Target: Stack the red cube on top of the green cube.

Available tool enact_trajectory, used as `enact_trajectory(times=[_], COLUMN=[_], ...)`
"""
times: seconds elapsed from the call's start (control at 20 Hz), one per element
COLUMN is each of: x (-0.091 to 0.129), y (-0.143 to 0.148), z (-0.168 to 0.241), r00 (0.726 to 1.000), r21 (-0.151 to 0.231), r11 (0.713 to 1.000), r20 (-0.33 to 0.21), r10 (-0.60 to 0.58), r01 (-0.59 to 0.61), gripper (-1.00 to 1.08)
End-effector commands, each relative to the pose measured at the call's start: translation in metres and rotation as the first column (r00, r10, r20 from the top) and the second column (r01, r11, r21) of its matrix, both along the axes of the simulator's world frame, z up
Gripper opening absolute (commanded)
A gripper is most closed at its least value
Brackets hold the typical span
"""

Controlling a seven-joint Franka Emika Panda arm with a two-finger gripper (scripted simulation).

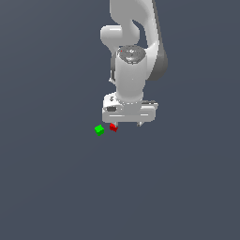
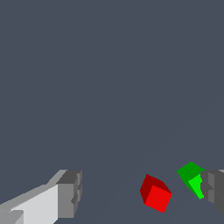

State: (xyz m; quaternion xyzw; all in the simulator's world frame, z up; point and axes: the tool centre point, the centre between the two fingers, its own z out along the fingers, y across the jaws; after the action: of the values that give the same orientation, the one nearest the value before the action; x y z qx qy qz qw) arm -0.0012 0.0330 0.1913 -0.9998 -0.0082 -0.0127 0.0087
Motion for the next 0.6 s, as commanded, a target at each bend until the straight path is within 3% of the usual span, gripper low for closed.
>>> enact_trajectory(times=[0.0, 0.55], x=[0.000, -0.018], y=[0.000, -0.015], z=[0.000, -0.021], r00=[1.000, 0.997], r21=[0.000, -0.002], r11=[1.000, 0.997], r20=[0.000, -0.005], r10=[0.000, -0.073], r01=[0.000, 0.073], gripper=[1.00, 1.00])
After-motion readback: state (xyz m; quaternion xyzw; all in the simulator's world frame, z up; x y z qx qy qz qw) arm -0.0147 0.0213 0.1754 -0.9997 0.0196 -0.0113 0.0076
